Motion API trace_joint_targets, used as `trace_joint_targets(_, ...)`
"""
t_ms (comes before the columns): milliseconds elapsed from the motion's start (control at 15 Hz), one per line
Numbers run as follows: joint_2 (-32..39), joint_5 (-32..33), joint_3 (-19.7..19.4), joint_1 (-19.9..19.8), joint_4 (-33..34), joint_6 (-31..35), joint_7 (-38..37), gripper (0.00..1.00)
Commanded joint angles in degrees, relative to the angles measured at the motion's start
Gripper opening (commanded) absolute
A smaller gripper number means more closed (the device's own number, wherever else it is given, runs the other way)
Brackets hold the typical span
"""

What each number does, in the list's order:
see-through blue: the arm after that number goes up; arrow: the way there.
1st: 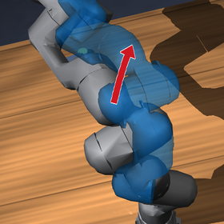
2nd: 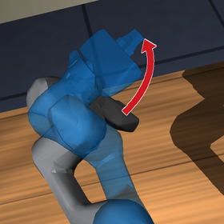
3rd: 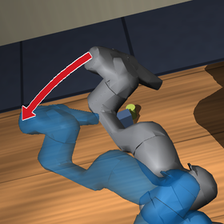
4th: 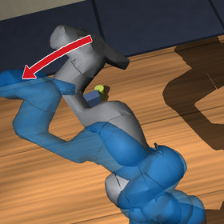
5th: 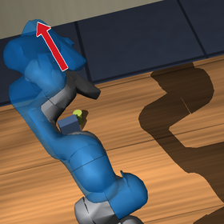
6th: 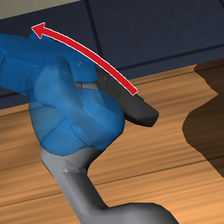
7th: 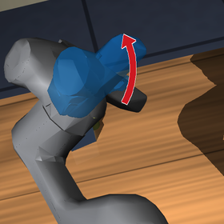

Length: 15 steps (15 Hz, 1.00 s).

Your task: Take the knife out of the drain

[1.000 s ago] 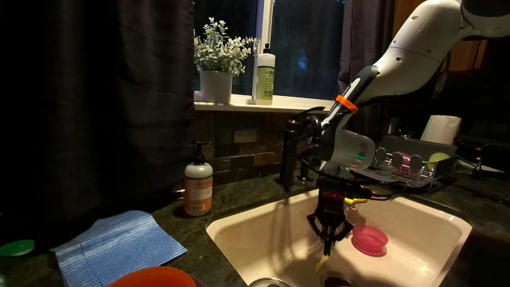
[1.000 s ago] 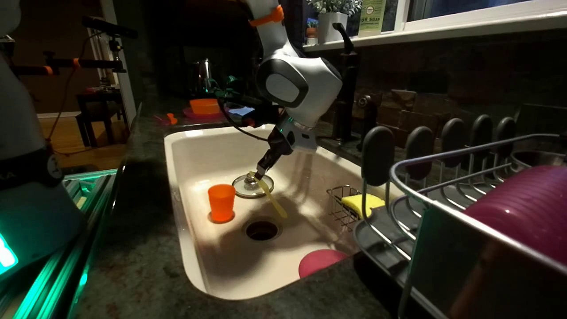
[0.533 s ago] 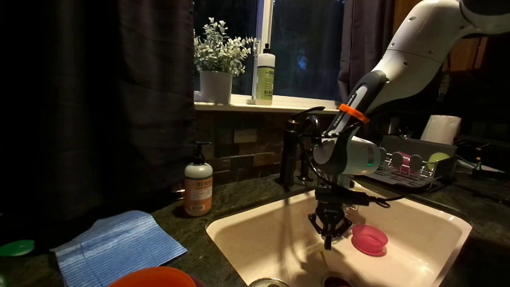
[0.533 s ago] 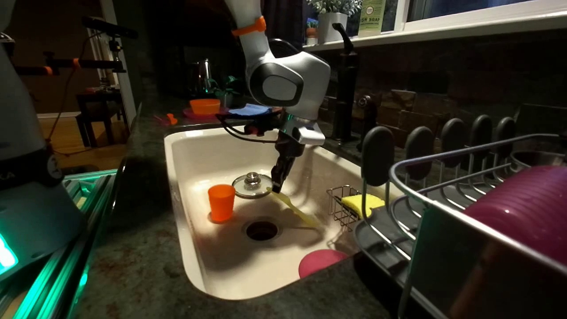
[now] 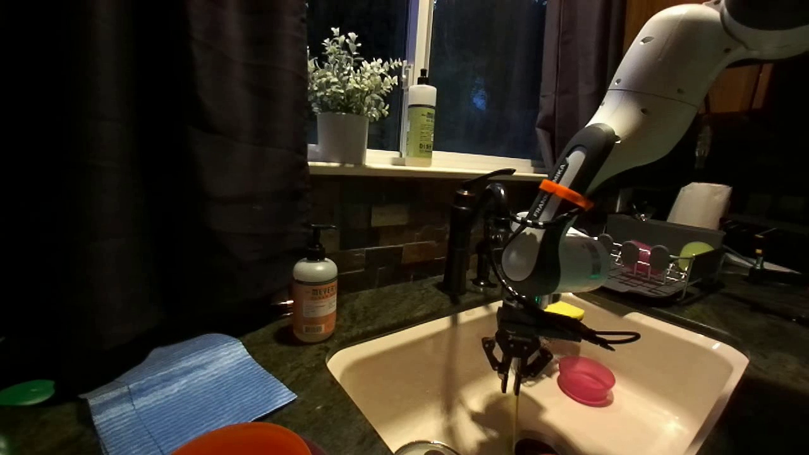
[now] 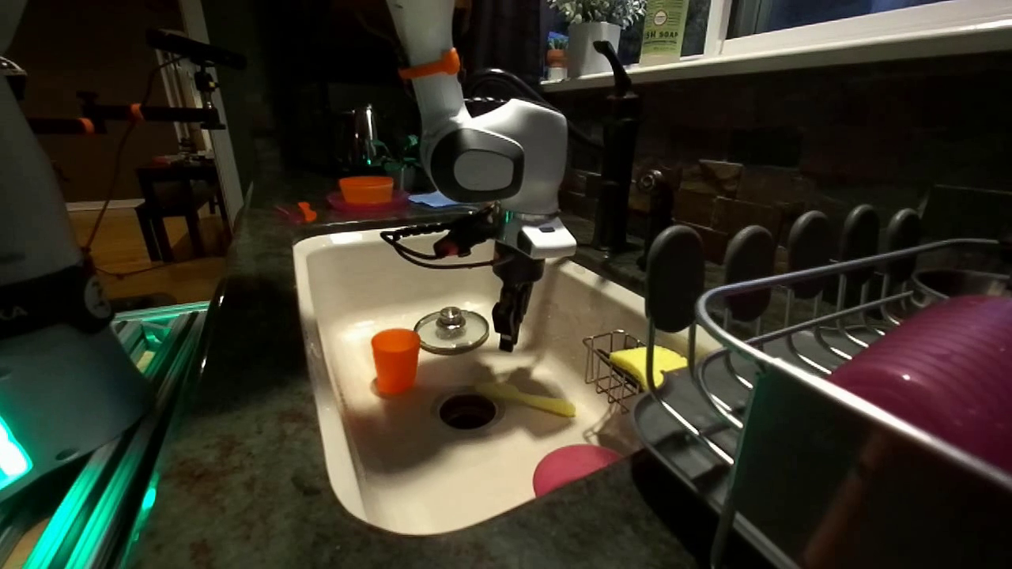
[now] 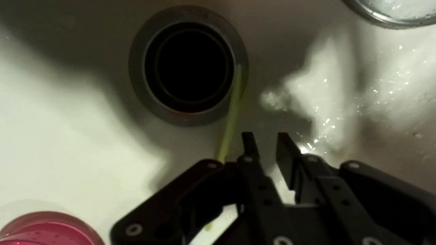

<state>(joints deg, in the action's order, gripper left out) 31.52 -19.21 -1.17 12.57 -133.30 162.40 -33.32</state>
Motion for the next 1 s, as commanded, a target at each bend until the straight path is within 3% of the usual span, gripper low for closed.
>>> trace_joint_targets(0,1.79,-1.89,2.14,-0.47,-0.68,6.25,-0.53,0.55)
trace_joint_targets(400,1.30,-3.44,3.60,-1.70,-1.41,9.84,0.22,1.00)
trace_joint_targets(667,-2.26,-4.50,7.92,-6.67,-3.11,4.74,4.42,1.00)
trace_joint_targets(933,-8.20,-1.81,8.01,-9.02,-6.56,-5.51,11.75,0.99)
